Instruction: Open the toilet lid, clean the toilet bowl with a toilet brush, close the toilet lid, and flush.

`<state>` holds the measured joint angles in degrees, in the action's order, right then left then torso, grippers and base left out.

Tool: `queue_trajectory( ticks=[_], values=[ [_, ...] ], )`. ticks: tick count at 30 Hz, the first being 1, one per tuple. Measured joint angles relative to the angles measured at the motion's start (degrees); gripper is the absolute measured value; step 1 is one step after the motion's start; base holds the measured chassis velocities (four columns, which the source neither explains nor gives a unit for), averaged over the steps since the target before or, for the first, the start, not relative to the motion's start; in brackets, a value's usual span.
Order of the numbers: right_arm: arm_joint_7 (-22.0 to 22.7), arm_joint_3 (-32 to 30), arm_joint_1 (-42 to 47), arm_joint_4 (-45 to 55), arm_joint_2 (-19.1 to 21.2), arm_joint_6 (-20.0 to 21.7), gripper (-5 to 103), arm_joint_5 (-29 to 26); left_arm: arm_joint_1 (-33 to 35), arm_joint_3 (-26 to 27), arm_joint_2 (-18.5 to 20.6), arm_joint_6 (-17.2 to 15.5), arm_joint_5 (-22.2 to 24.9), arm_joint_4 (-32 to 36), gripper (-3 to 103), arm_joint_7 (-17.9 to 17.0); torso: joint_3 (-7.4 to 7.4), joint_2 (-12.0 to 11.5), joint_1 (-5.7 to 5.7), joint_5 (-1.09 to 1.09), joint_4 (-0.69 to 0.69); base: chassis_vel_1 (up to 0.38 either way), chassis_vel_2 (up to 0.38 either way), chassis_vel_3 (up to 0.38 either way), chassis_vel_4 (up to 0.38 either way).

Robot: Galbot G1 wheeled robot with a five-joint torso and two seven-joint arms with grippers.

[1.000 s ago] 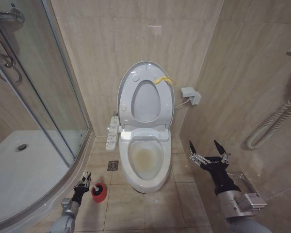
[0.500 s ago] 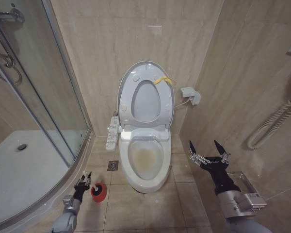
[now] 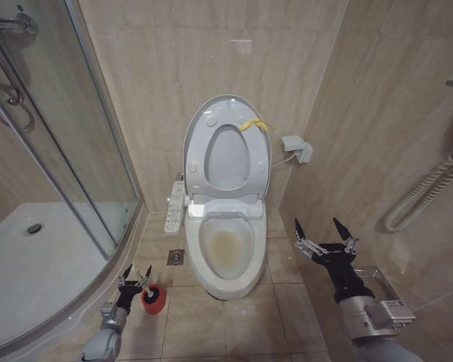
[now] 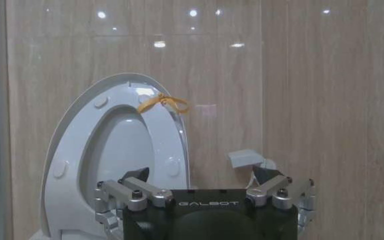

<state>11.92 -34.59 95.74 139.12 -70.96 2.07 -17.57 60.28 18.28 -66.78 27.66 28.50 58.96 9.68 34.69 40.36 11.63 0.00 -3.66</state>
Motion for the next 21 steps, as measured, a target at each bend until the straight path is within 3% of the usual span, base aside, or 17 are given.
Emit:
queue_trajectory(
  ticks=[3, 4, 6, 7, 9, 11, 13, 14, 17, 18, 20, 21],
  values=[
    [0.0, 0.0, 0.0, 0.0, 0.0, 0.0, 100, 0.0, 1.69, 0.56, 0.33, 0.56, -0.2, 4.33, 80, -0.08, 0.0, 0.0, 0.0, 0.01, 0.0, 0.0, 0.0, 0.0, 0.0],
    [0.01, 0.0, 0.0, 0.0, 0.0, 0.0, 100, 0.0, 2.95, 1.0, 0.6, 0.16, -0.5, 7.39, 99, -0.83, 0.0, 0.0, 0.0, 0.0, -0.03, 0.0, 0.0, 0.0, 0.0],
    [0.0, 0.0, 0.0, 0.0, 0.0, 0.0, 100, 0.0, 5.65, 1.71, 1.25, -2.64, -0.46, 14.33, 99, -2.85, 0.0, 0.0, 0.0, 0.01, -0.01, 0.0, 0.0, 0.0, 0.0],
    [0.0, 0.0, 0.0, 0.0, 0.0, 0.0, 100, 0.0, 5.65, 1.71, 1.25, -2.64, -0.46, 14.33, 99, -2.85, 0.0, 0.0, 0.0, 0.01, -0.01, 0.0, 0.0, 0.0, 0.0],
    [0.0, 0.0, 0.0, 0.0, 0.0, 0.0, 100, 0.0, 9.26, 3.08, 1.78, -6.02, -0.41, 24.81, 99, -5.52, 0.0, 0.0, 0.0, 0.0, 0.0, 0.0, 0.0, 0.0, 0.0],
    [0.0, 0.0, 0.0, 0.0, -0.01, 0.0, 100, 0.0, 10.61, 3.7, 1.85, -7.34, -0.45, 28.58, 99, -6.46, 0.0, 0.0, 0.0, 0.01, -0.03, 0.0, 0.0, 0.0, 0.0],
    [0.0, 0.0, 0.0, 0.0, 0.0, 0.0, 100, 0.0, 15.19, 6.39, 1.76, -11.78, -0.28, 40.93, 100, -10.08, 0.0, 0.0, 0.0, 0.01, -0.01, 0.0, 0.0, 0.0, 0.0],
    [0.0, 0.0, 0.0, 0.0, 0.0, 0.0, 100, 0.0, 15.19, 6.39, 1.76, -11.78, -0.28, 40.93, 100, -10.08, 0.0, 0.0, 0.0, 0.01, -0.01, 0.0, 0.0, 0.0, 0.0],
    [0.0, 0.0, 0.0, 0.0, 0.0, 0.0, 100, 0.0, 22.0, 10.38, 1.61, -18.12, -0.32, 56.22, 100, -17.47, -0.01, 0.0, 0.0, 0.01, -0.02, 0.0, 0.0, 0.0, 0.0],
    [0.0, 0.0, 0.0, 0.0, 0.0, 0.0, 100, 0.0, 22.0, 10.38, 1.61, -18.12, -0.32, 56.22, 100, -17.47, -0.01, 0.0, 0.0, 0.01, -0.02, 0.0, 0.0, 0.0, 0.0],
    [0.0, 0.0, 0.0, 0.0, 0.0, 0.0, 100, 0.0, 29.97, 14.45, 2.04, -22.61, -0.11, 67.34, 100, -20.37, -0.01, 0.01, 0.0, 0.01, 0.01, 0.0, 0.0, 0.0, 0.0],
    [0.0, 0.0, 0.0, 0.0, 0.0, 0.0, 100, 0.0, 29.97, 14.45, 2.04, -22.61, -0.11, 67.34, 100, -20.37, -0.01, 0.01, 0.0, 0.01, 0.01, 0.0, 0.0, 0.0, 0.0]
  ],
)
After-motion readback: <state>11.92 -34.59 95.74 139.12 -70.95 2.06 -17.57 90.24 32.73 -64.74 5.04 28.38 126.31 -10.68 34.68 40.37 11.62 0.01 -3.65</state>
